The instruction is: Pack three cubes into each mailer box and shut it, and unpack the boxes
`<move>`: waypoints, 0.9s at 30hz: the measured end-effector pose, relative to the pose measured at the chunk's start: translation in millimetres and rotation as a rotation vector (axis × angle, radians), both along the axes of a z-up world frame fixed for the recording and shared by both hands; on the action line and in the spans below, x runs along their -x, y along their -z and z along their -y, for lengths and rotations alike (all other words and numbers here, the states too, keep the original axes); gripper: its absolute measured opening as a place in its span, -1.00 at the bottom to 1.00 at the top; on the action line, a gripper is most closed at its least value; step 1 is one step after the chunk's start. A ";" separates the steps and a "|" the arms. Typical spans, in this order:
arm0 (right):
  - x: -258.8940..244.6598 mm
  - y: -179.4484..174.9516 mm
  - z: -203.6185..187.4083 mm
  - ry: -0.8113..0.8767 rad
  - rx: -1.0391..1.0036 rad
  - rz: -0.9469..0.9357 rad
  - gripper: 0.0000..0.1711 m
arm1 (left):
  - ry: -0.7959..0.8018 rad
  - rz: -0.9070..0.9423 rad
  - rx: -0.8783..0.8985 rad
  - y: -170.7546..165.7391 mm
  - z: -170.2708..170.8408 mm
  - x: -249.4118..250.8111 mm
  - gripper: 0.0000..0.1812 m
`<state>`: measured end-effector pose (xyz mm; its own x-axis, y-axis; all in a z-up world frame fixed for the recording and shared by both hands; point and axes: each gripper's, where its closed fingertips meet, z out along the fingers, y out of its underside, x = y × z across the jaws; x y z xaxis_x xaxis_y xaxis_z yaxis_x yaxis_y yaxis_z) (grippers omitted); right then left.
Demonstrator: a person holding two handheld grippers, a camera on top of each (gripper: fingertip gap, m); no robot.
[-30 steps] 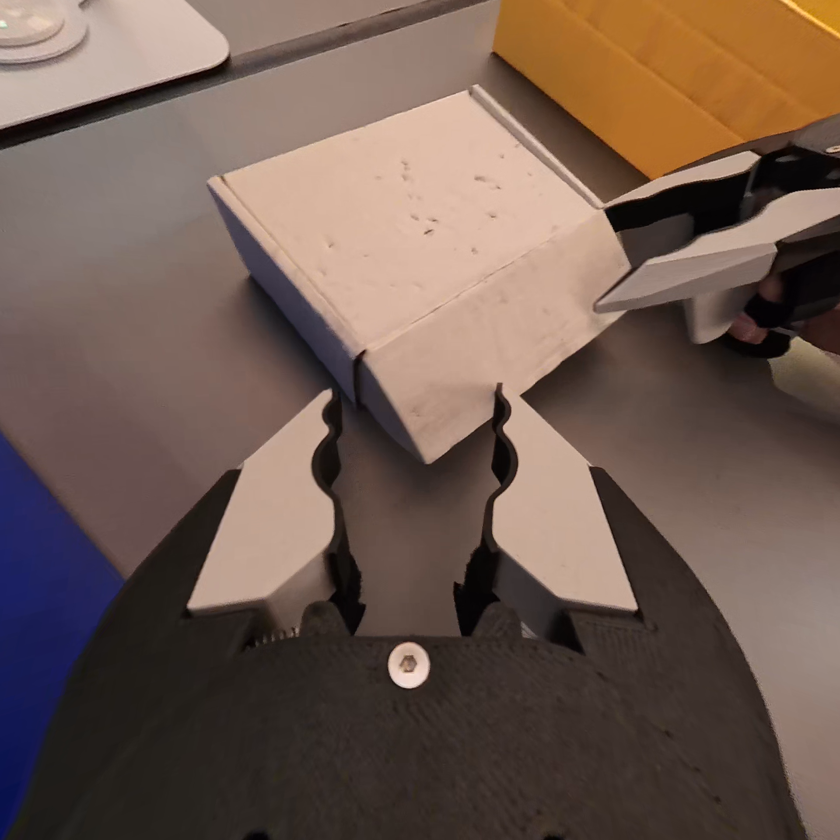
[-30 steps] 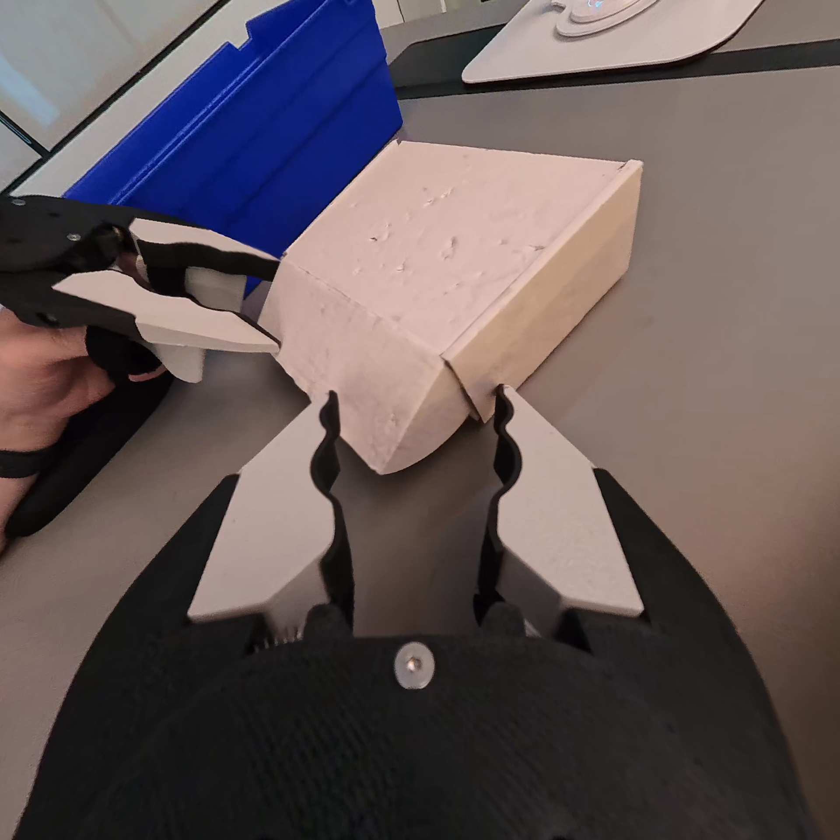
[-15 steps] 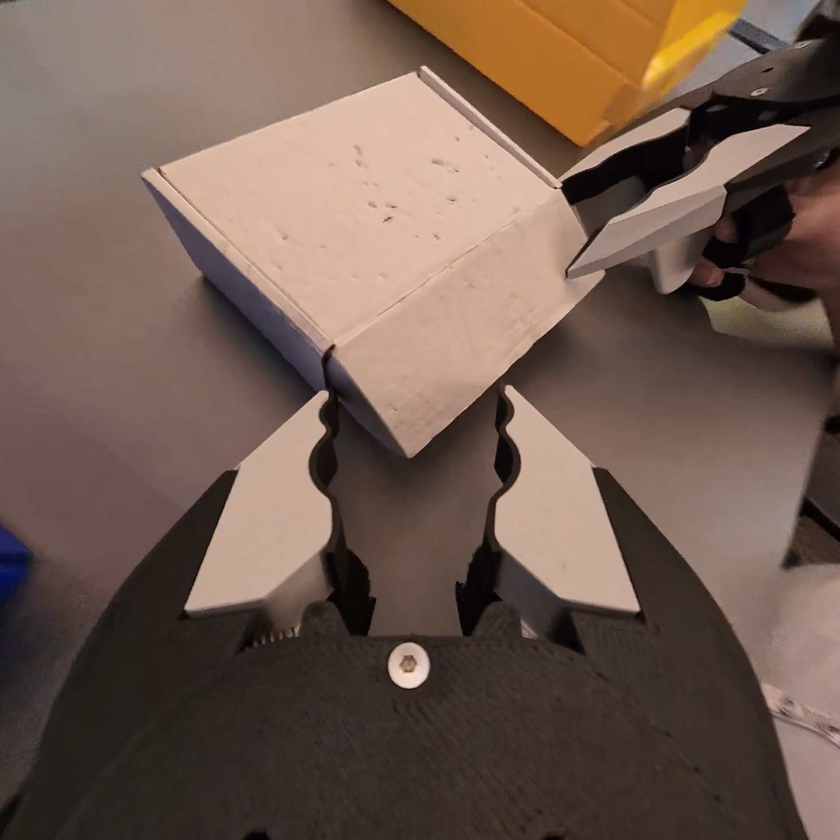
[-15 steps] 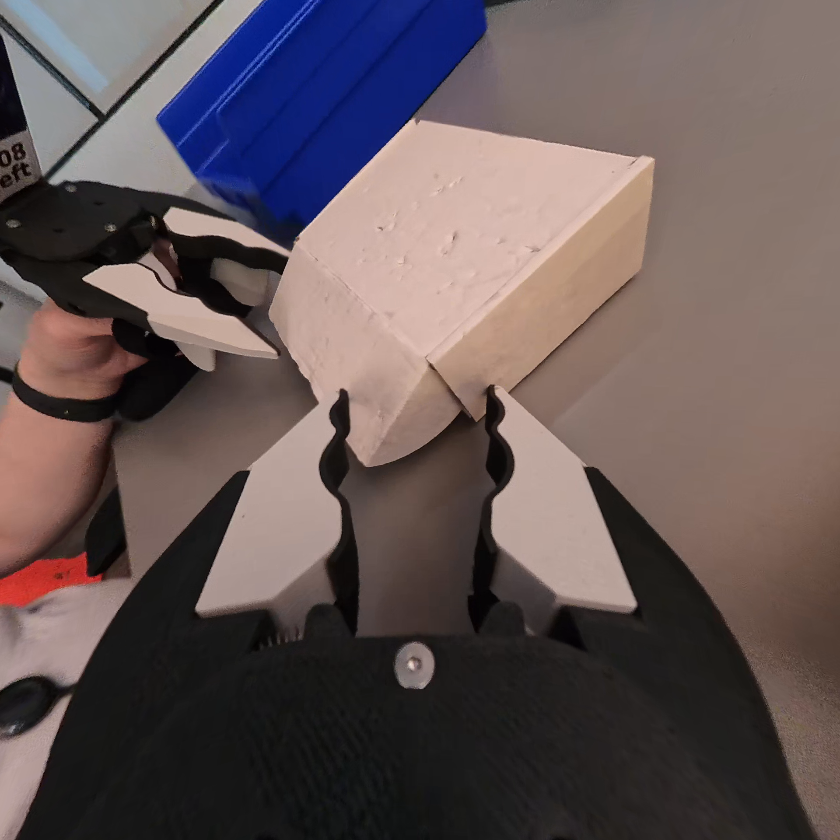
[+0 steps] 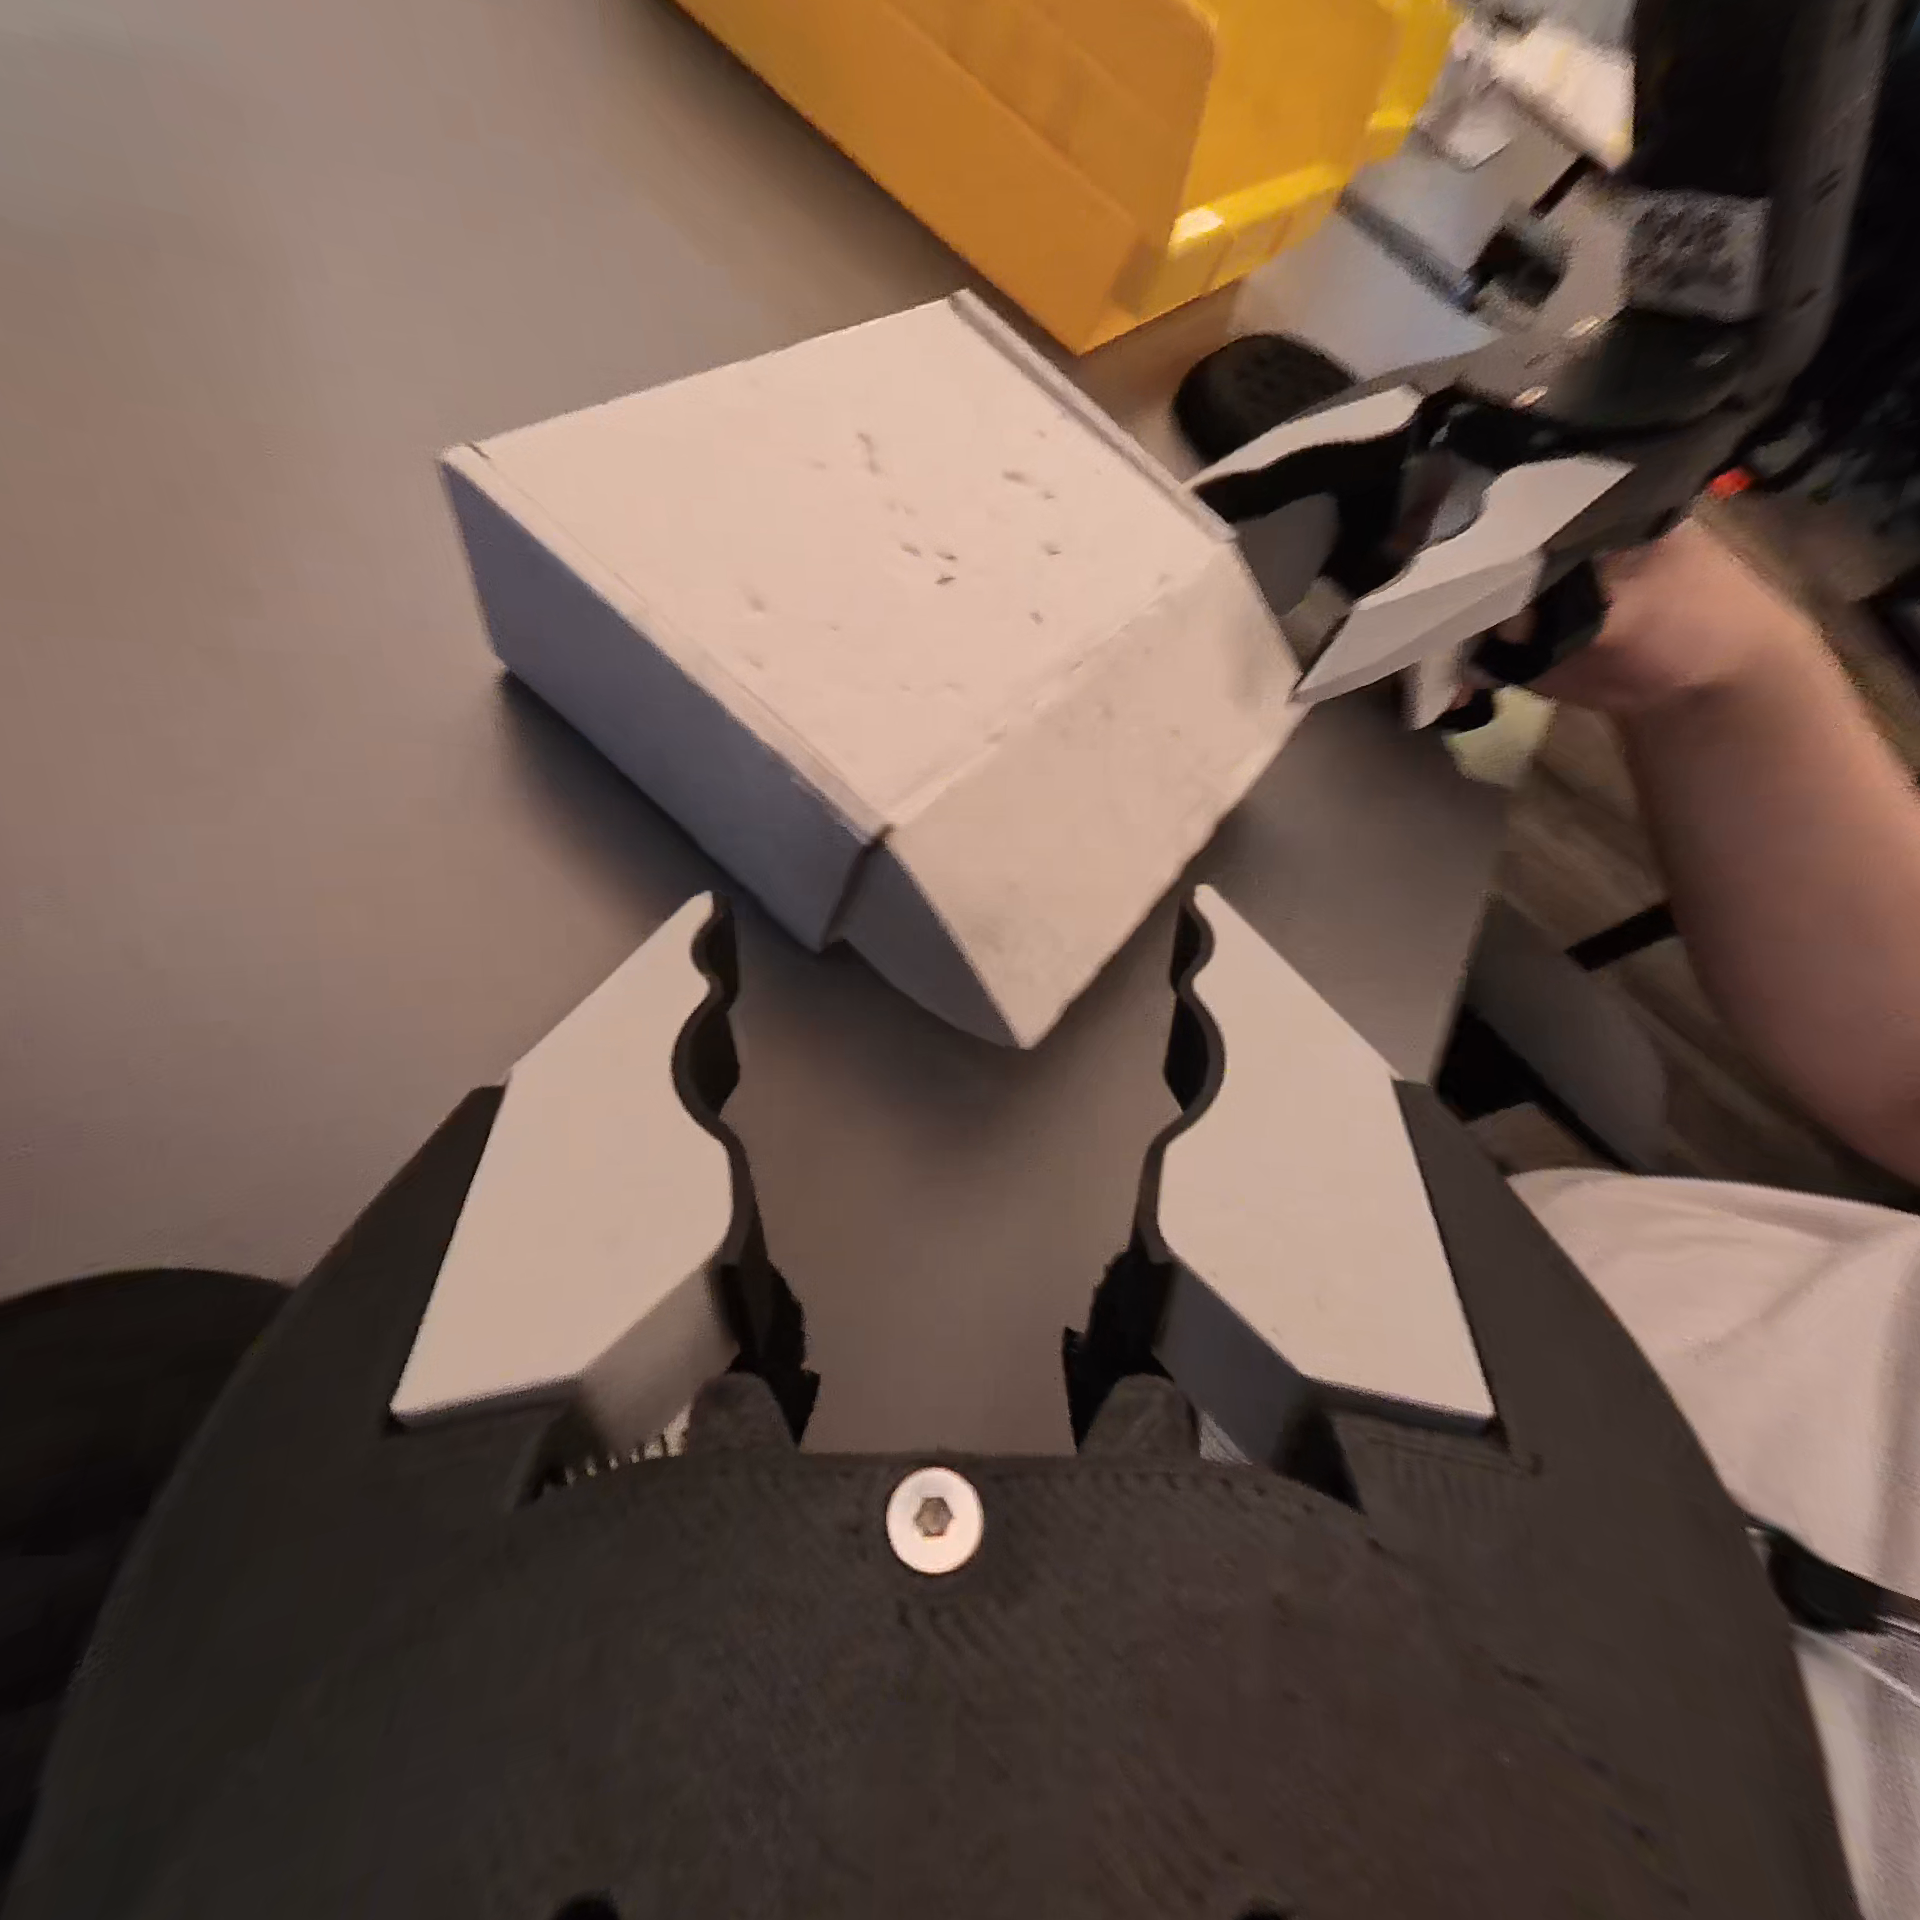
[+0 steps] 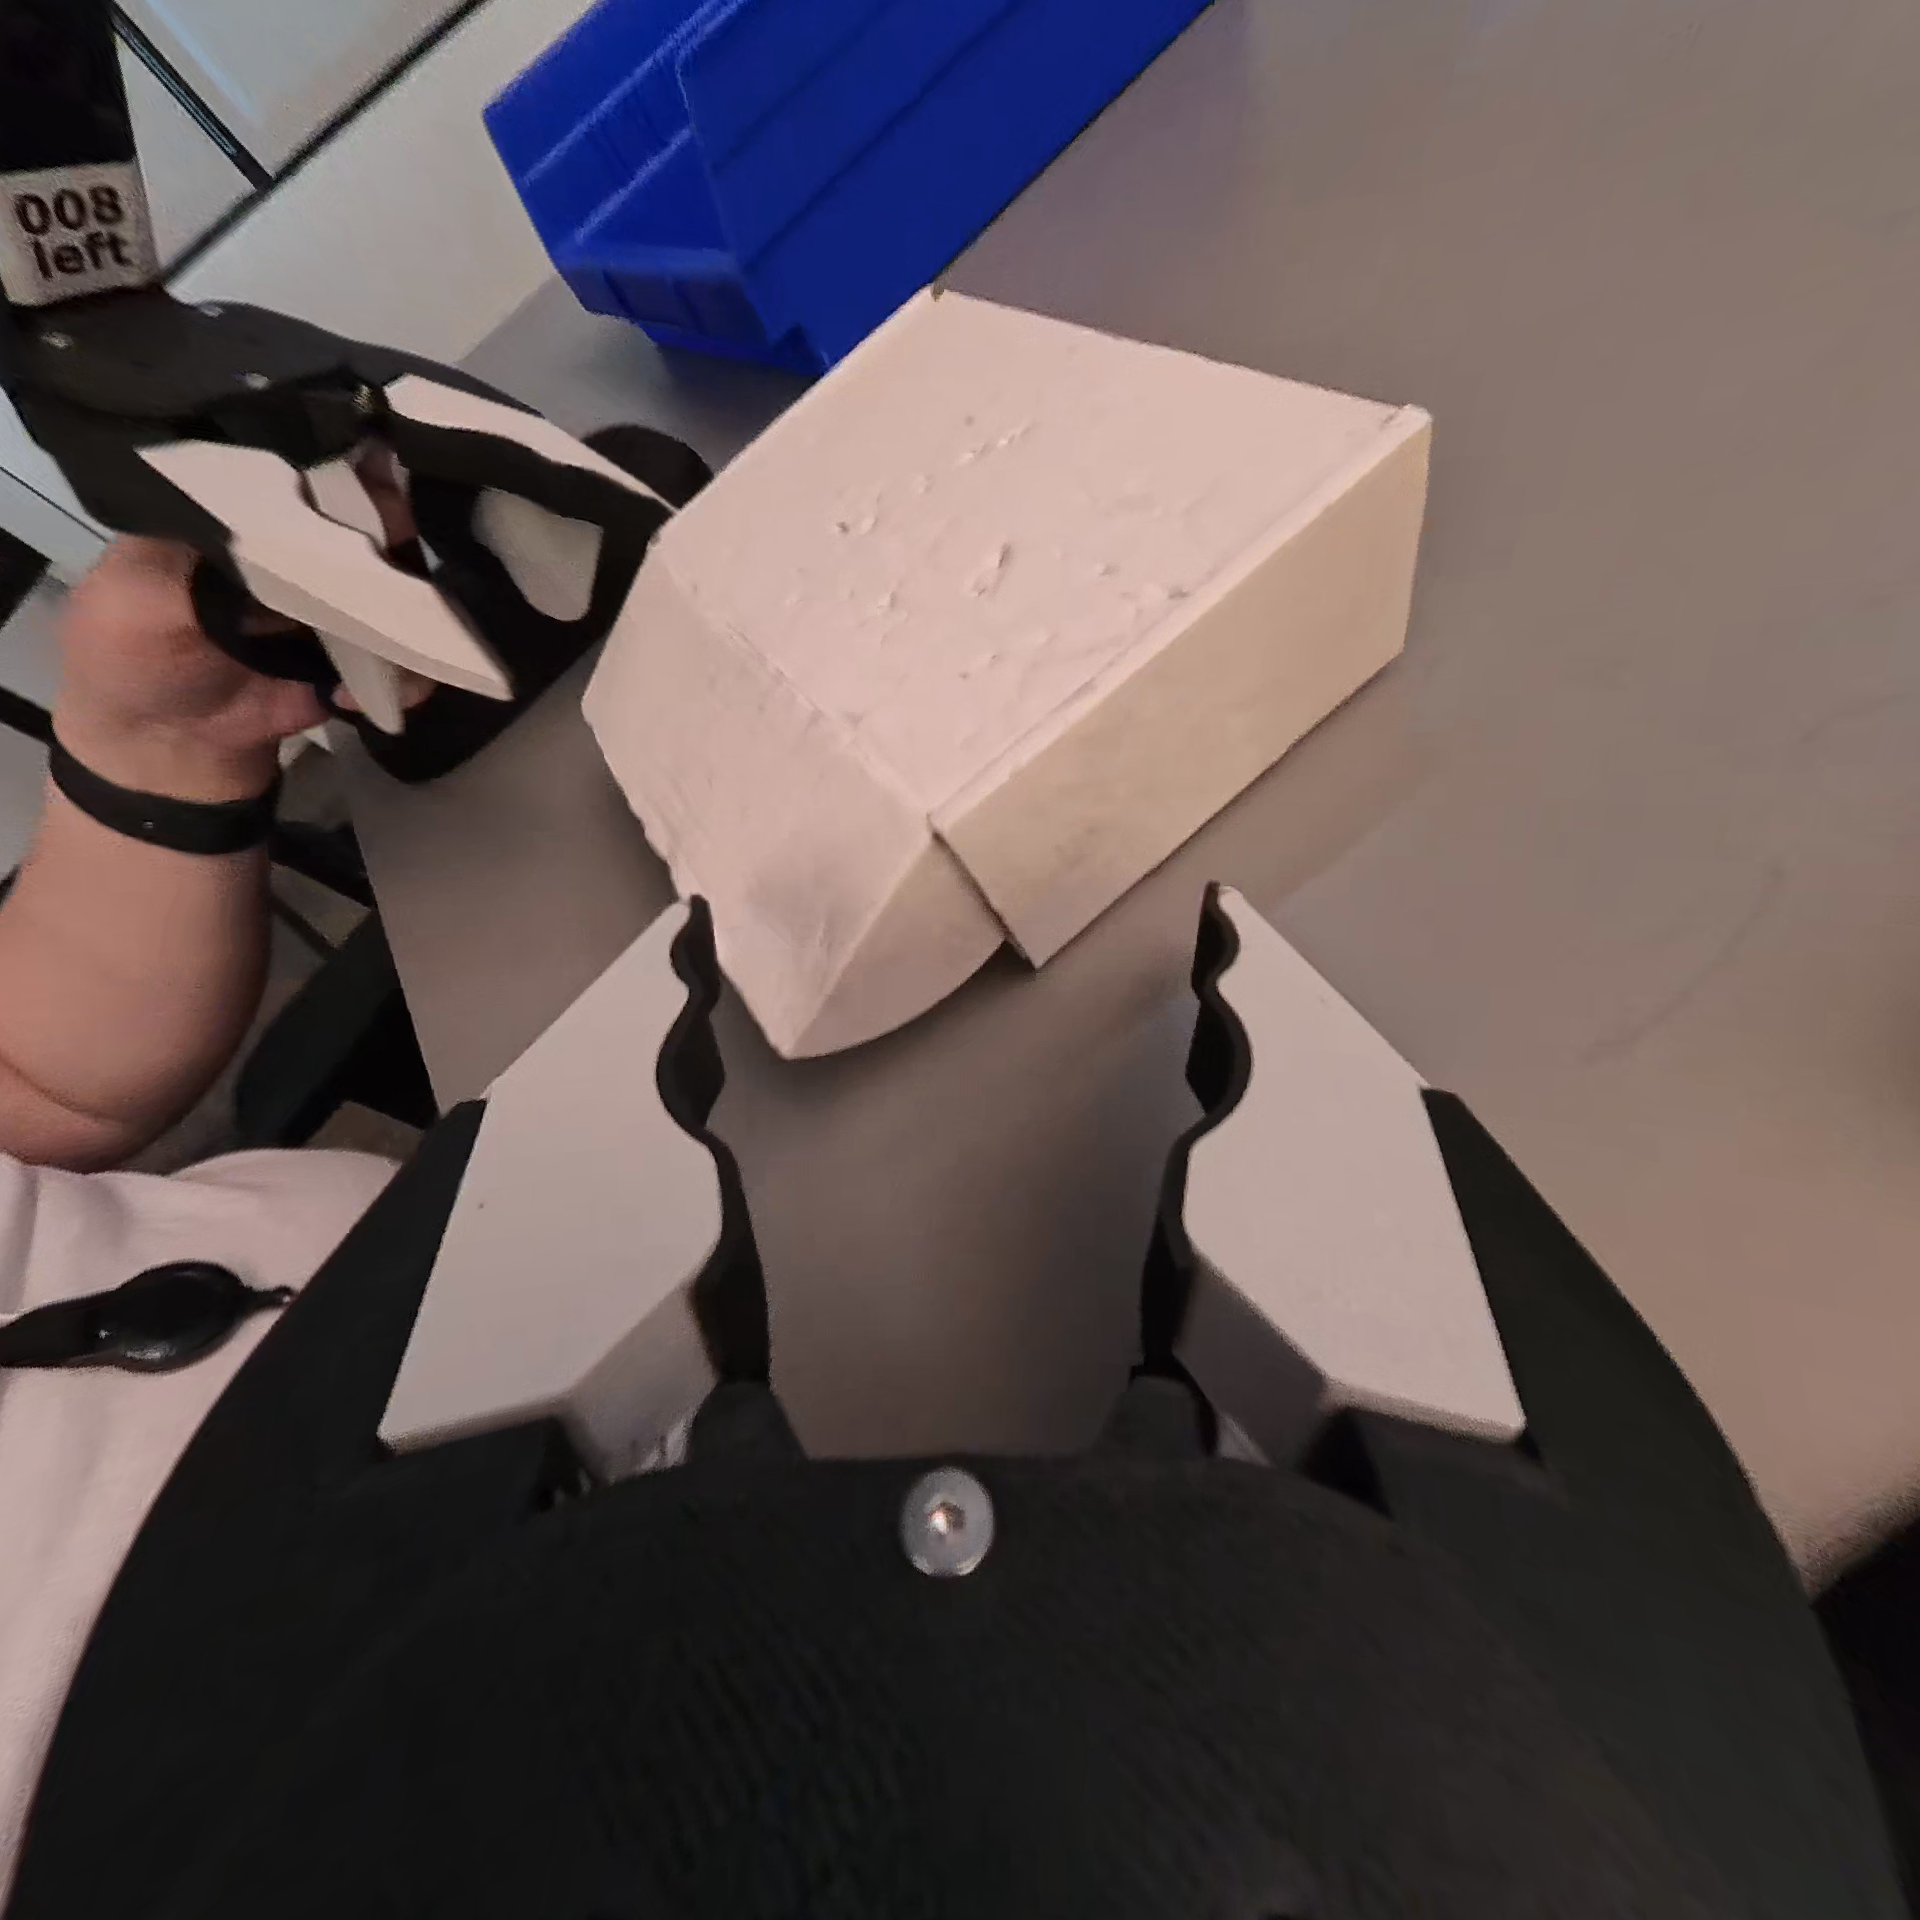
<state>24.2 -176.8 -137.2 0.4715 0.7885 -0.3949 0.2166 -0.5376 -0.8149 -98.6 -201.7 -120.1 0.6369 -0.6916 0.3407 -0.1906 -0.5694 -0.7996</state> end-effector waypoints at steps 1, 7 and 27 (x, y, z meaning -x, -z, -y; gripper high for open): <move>1.4 -1.1 -4.2 0.002 0.000 -0.009 0.08 | -0.003 -0.056 -0.018 3.3 -5.5 3.9 -0.11; 6.0 9.2 -12.3 -0.053 -0.001 0.062 0.11 | 0.165 -0.201 -0.083 16.0 -15.9 -3.8 -0.13; 9.7 22.0 -22.6 -0.042 -0.167 0.269 -0.32 | 0.173 -0.465 -0.210 37.0 -31.7 -0.9 -0.41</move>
